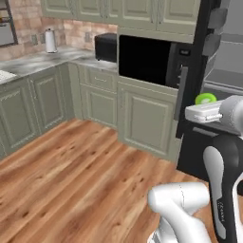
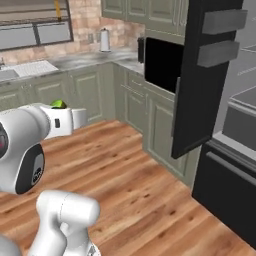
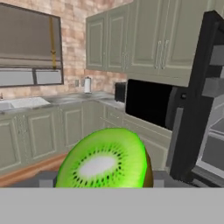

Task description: Retrieve the kiwi and pear from the fridge and place them into the bowl on the dining table.

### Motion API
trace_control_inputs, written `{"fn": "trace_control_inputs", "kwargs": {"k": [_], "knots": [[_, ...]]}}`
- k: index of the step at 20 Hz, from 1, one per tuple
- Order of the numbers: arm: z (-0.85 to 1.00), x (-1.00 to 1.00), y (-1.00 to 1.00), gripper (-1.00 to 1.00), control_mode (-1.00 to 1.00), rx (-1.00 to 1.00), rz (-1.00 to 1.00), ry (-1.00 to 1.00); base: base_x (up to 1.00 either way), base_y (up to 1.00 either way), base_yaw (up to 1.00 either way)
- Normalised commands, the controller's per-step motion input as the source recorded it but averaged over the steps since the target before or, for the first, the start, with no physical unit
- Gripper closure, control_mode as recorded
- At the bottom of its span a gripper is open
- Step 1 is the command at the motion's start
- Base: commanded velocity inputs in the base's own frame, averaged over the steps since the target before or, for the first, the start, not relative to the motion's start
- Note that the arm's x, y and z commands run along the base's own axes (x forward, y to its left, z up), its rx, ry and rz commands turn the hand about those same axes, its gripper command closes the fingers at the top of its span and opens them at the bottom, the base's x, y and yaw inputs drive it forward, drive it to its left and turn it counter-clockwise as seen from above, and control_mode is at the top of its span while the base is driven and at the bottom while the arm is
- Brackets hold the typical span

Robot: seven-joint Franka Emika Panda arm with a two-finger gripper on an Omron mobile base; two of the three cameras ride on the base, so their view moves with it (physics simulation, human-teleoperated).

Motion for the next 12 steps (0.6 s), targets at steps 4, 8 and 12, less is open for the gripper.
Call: {"fn": "trace_control_inputs", "kwargs": {"k": [4, 8, 12], "knots": [[0.00, 0.00, 0.00, 1.00, 1.00, 0.00, 0.00, 0.00, -0.69, -0.03, 0.48], [0.00, 0.00, 0.00, 1.00, 1.00, 0.00, 0.00, 0.00, -0.52, 0.00, 0.59], [0.00, 0.00, 0.00, 1.00, 1.00, 0.00, 0.00, 0.00, -0.42, 0.00, 0.63]]}}
